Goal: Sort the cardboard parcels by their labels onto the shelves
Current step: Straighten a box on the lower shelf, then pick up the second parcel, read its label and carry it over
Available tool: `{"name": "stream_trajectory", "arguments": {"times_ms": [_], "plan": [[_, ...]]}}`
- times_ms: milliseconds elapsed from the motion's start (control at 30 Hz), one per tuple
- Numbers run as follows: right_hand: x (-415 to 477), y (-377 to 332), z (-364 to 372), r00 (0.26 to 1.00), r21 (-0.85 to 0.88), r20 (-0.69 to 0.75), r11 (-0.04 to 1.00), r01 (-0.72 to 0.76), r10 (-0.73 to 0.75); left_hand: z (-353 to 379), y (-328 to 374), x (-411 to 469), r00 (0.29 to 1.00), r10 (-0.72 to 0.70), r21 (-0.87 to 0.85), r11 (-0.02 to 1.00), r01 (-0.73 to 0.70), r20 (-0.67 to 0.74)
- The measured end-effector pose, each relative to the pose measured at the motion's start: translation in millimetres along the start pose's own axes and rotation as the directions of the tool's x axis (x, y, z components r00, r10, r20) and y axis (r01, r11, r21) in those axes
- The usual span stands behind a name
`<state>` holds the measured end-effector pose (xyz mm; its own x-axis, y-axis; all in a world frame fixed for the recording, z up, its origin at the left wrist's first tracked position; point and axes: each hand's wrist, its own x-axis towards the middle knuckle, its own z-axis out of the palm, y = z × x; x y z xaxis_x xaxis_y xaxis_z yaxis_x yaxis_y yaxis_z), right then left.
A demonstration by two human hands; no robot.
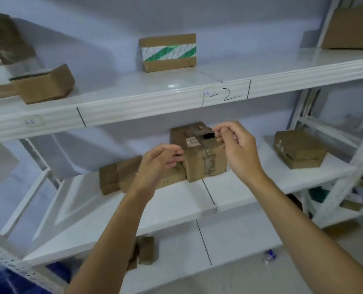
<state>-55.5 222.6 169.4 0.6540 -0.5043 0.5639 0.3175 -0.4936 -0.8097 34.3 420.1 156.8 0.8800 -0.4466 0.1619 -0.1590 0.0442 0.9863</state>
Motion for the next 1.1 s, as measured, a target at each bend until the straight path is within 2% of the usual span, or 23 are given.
{"name": "stream_trajectory", "arguments": {"times_ms": [233,467,667,833,1100], "plan": [[8.2,83.9,-128.7,0.981,-0.001,0.0,0.981,-0.195,0.195,139.5,-30.0,5.9,0.994,-0.048,0.016,0.999,0.046,0.102],[25.7,136.9,-225.9,0.957,-0.094,0.016,0.953,-0.287,0.29,238.7,-56.3,32.2,0.984,-0.163,0.053,0.986,0.159,0.077],[40.7,185.1,-267.9,0.862,-0.259,0.117,0.853,-0.452,0.492,290.5,-81.0,50.5,0.954,-0.259,0.1,0.964,0.246,0.149],[53.3,221.6,-289.5,0.804,-0.356,0.135,0.786,-0.505,0.579,338.0,-107.9,79.6,0.937,-0.303,0.163,0.947,0.277,0.173],[102.3,285.3,-317.8,0.804,-0.454,0.084,0.74,-0.495,0.589,405.7,-143.7,154.4,0.915,-0.349,0.127,0.936,0.329,0.2]]}}
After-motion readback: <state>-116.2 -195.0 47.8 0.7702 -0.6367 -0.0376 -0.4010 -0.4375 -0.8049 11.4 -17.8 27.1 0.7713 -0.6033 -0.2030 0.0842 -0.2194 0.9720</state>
